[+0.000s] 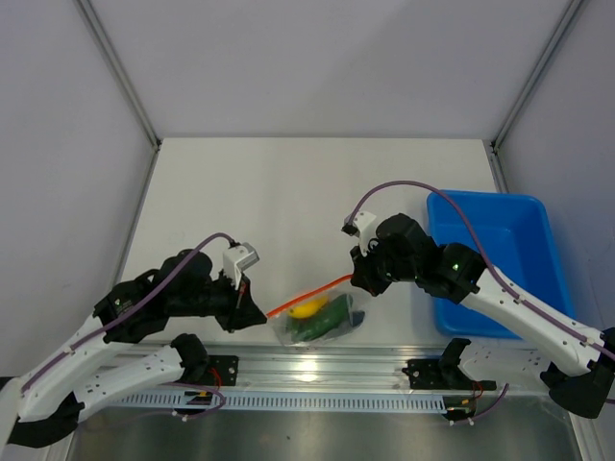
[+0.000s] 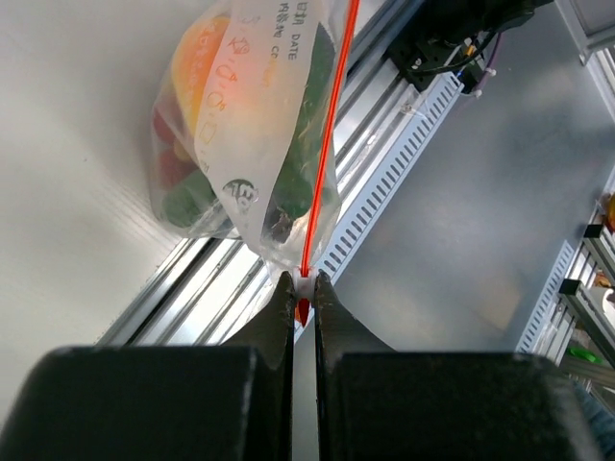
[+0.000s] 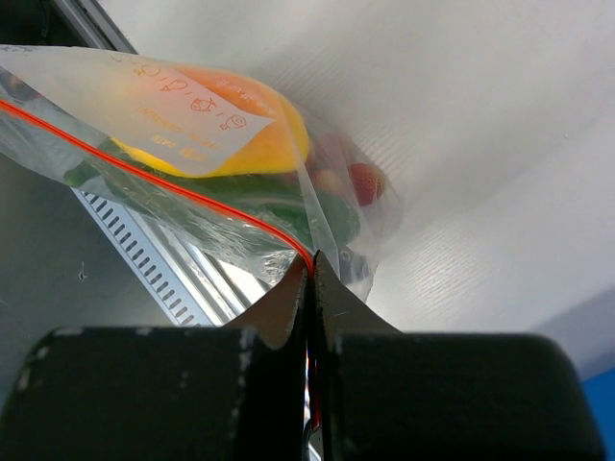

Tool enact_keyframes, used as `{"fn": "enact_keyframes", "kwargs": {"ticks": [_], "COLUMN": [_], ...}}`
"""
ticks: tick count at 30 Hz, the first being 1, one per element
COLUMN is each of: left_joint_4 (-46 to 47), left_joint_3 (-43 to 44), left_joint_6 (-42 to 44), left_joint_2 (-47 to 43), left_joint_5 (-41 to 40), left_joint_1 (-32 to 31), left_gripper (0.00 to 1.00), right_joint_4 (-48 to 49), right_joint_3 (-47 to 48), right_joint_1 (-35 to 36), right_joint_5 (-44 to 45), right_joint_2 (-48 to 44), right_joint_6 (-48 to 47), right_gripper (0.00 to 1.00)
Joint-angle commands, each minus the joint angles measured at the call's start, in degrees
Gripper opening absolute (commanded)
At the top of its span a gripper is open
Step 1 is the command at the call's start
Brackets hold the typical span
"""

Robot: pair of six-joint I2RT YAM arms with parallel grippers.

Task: Place the food in the zip-top bag and seal the zipper
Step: Zip the zipper food storage bag at the center of the board, then place the zipper food storage bag at the center of the board.

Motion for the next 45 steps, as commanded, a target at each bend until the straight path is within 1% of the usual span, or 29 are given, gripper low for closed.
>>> {"fn": "enact_keyframes", "kwargs": {"ticks": [1, 3, 4, 6, 8, 9, 10, 11, 12, 14, 15, 18, 19, 21, 22, 25, 26, 27, 28, 30, 31, 32, 35, 36, 37, 39, 42, 43, 45], "left_joint_4": [-3.8, -4.1, -4.0, -3.2, -2.0, -1.9, -1.9, -2.4, -3.0, -4.1, -4.7, -3.8, -3.0, -1.0, 0.8, 1.5, 1.5, 1.3, 1.5, 1.9, 2.8, 3.1, 3.3, 2.6, 2.3, 1.8, 1.8, 2.0, 2.5], "left_joint_3": [0.2, 0.1, 0.2, 0.5, 1.0, 1.2, 2.2, 2.6, 3.3, 6.6, 8.6, 12.1, 12.2, 11.8, 11.4, 8.7, 8.1, 6.9, 5.3, 2.8, 1.2, 0.4, -1.8, -2.0, -2.2, -2.4, -2.8, -2.9, -3.3], "left_joint_6": [-2.6, -2.8, -3.1, -3.3, -3.9, -4.1, -4.7, -4.9, -5.3, -6.8, -7.1, -8.5, -8.5, -8.2, -7.5, -7.2, -7.2, -7.3, -7.6, -8.4, -8.6, -8.8, -9.6, -9.8, -10.0, -10.0, -10.1, -10.1, -10.1], "left_joint_2": [-1.3, -1.2, -1.0, -0.5, 0.1, 0.3, 0.6, 1.0, 2.3, 3.8, 4.9, 4.5, 3.8, 2.3, 0.9, -0.7, -1.8, -2.4, -4.0, -6.2, -7.6, -10.1, -13.1, -14.1, -14.3, -14.5, -14.6, -14.5, -14.6], "left_joint_5": [-2.9, -5.1, -5.8, -7.0, -9.3, -11.0, -13.0, -15.3, -21.7, -28.3, -34.0, -41.1, -41.4, -40.8, -39.1, -36.2, -34.1, -33.1, -30.7, -28.6, -27.5, -25.6, -24.1, -23.6, -23.3, -22.5, -21.3, -21.0, -20.4], "left_joint_1": [-0.3, -0.3, -0.3, -0.3, -0.3, -0.3, -0.3, -0.3, -0.3, -0.3, -0.3, -0.3, -0.3, -0.3, -0.3, -0.3, -0.3, -0.4, -0.4, -0.4, -0.4, -0.4, -0.4, -0.4, -0.4, -0.4, -0.4, -0.4, -0.4], "left_gripper": [0.01, 0.01, 0.03, 0.14, 0.29, 0.41, 0.66, 0.75, 0.99, 1.00, 0.99, 1.00, 0.99, 0.99, 1.00, 0.99, 0.99, 1.00, 0.99, 0.99, 0.99, 1.00, 0.99, 1.00, 0.99, 1.00, 0.99, 0.99, 0.99], "right_joint_4": [0.1, 0.4, 0.8, 1.2, 1.7, 2.0, 2.4, 2.6, 2.8, 3.4, 3.6, 5.2, 6.3, 7.1, 7.3, 6.8, 6.5, 6.3, 6.0, 5.9, 5.6, 5.2, 3.5, 2.6, 0.6, -0.9, -2.7, -2.5, -1.7], "right_joint_3": [0.1, 0.2, 0.3, 0.6, 0.8, 1.0, 1.2, 1.5, 2.3, 3.5, 4.9, 7.8, 8.6, 10.8, 13.4, 18.0, 21.5, 23.3, 26.6, 29.6, 31.3, 34.8, 40.4, 45.3, 47.7, 53.9, 57.5, 58.0, 57.5], "right_joint_1": [-0.8, -0.8, -0.8, -0.8, -0.8, -0.8, -0.8, -0.9, -1.2, -2.4, -3.2, -7.0, -9.7, -12.2, -13.4, -17.9, -19.9, -20.6, -21.5, -24.1, -25.2, -26.2, -29.0, -29.5, -30.5, -31.1, -31.8, -32.1, -32.1], "right_joint_5": [3.1, 2.1, 1.8, 1.2, 0.5, 0.4, 0.5, 0.6, 0.8, 1.2, 1.2, 2.3, 2.3, 1.6, 1.6, -0.1, -0.2, 0.0, 0.0, -0.8, -2.5, -2.9, -3.7, -3.8, -4.1, -5.3, -5.1, -5.1, -3.7], "right_joint_2": [-0.6, -0.2, 0.2, 0.8, 1.7, 2.1, 2.9, 3.6, 4.4, 7.5, 8.6, 13.5, 15.0, 20.1, 22.1, 31.4, 33.7, 38.1, 40.1, 43.9, 47.6, 49.4, 56.1, 57.9, 59.6, 64.2, 68.0, 68.3, 67.7], "right_joint_6": [0.0, 0.2, 0.3, 0.5, 0.7, 0.7, 1.0, 1.1, 1.2, 1.8, 2.1, 2.8, 3.1, 3.6, 3.8, 4.5, 4.9, 5.1, 5.3, 6.0, 6.4, 7.0, 7.9, 8.2, 8.9, 9.4, 9.9, 10.0, 9.7], "right_gripper": [0.00, 0.00, 0.00, 0.00, 0.00, 0.00, 0.00, 0.00, 0.00, 0.00, 0.00, 0.00, 0.00, 0.00, 0.00, 0.00, 0.00, 0.00, 0.00, 0.00, 0.00, 0.00, 0.00, 0.00, 0.00, 0.04, 0.12, 0.23, 0.37]}}
